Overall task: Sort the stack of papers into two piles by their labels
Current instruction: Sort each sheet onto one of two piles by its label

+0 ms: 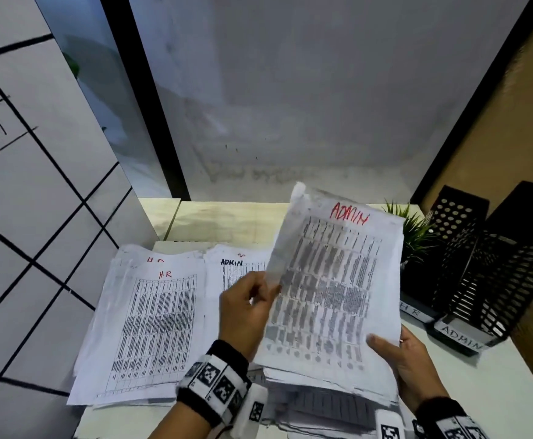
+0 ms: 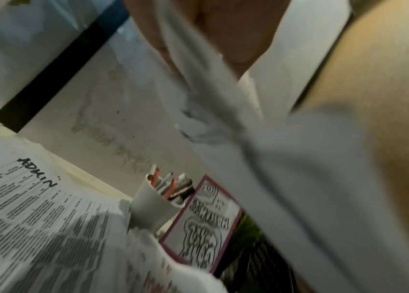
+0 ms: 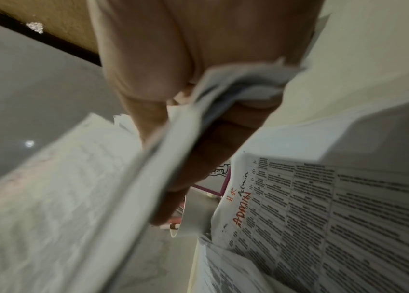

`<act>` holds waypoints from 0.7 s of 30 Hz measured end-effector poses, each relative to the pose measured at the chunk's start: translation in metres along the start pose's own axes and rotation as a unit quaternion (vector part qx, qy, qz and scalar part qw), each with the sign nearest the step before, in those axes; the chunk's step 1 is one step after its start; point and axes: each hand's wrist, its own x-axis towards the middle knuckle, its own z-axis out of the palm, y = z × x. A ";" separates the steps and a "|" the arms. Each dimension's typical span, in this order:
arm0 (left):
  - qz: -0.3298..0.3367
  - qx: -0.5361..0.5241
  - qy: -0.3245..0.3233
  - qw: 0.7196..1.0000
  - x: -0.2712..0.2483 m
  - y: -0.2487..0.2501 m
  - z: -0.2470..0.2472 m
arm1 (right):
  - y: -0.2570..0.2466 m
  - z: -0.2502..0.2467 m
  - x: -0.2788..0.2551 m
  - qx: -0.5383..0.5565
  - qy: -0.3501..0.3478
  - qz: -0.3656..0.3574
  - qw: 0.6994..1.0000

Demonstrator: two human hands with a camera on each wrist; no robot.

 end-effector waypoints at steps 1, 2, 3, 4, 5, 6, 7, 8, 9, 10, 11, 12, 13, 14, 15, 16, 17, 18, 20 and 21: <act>-0.012 -0.028 0.026 0.999 0.006 0.001 -0.007 | 0.000 -0.001 0.000 0.006 0.005 0.000 1.000; -0.023 -0.049 0.053 0.997 0.013 0.002 -0.016 | 0.000 -0.003 0.000 0.015 0.010 -0.001 1.000; -0.036 -0.054 0.078 0.995 0.020 0.001 -0.027 | -0.001 -0.007 0.000 0.022 0.018 -0.003 1.000; -0.048 -0.039 0.101 0.993 0.026 -0.002 -0.038 | -0.002 -0.012 0.000 0.025 0.028 -0.005 0.999; -0.064 -0.015 0.118 0.991 0.032 -0.006 -0.049 | -0.002 -0.017 0.001 0.028 0.039 -0.008 0.999; -0.085 0.006 0.127 0.988 0.036 -0.011 -0.059 | -0.002 -0.022 0.001 0.032 0.051 -0.010 0.998; -0.107 0.027 0.130 0.985 0.040 -0.020 -0.069 | -0.001 -0.027 0.001 0.034 0.062 -0.010 0.997; -0.131 0.046 0.126 0.982 0.042 -0.029 -0.075 | -0.001 -0.031 0.001 0.036 0.072 -0.013 0.997; -0.156 0.065 0.118 0.978 0.042 -0.041 -0.080 | -0.001 -0.035 0.002 0.040 0.081 -0.016 0.996; -0.179 0.077 0.106 0.975 0.042 -0.053 -0.082 | -0.001 -0.037 0.002 0.045 0.089 -0.017 0.995; -0.199 0.091 0.085 0.972 0.042 -0.065 -0.081 | -0.002 -0.038 0.001 0.047 0.096 -0.017 0.994; -0.218 0.103 0.056 0.969 0.040 -0.078 -0.079 | -0.004 -0.039 0.001 0.048 0.101 -0.019 0.994; -0.239 0.111 0.024 0.964 0.038 -0.089 -0.075 | -0.005 -0.037 0.000 0.048 0.101 -0.020 0.993; -0.254 0.112 -0.007 0.961 0.035 -0.101 -0.070 | -0.006 -0.036 -0.001 0.048 0.099 -0.023 0.994; -0.272 0.119 -0.038 0.954 0.031 -0.109 -0.066 | -0.006 -0.035 -0.001 0.045 0.096 -0.023 0.994; -0.284 0.135 -0.068 0.947 0.028 -0.118 -0.061 | -0.006 -0.033 -0.002 0.038 0.091 -0.021 0.995; -0.303 0.163 -0.095 0.934 0.025 -0.126 -0.058 | -0.006 -0.033 -0.002 0.032 0.086 -0.018 0.996; -0.310 0.196 -0.118 0.923 0.023 -0.135 -0.055 | -0.005 -0.032 -0.003 0.027 0.080 -0.015 0.996; -0.307 0.282 -0.170 0.893 0.023 -0.148 -0.053 | -0.005 -0.031 -0.003 0.018 0.068 -0.017 0.997; -0.303 0.321 -0.185 0.878 0.023 -0.148 -0.052 | -0.005 -0.030 -0.004 0.014 0.066 -0.019 0.998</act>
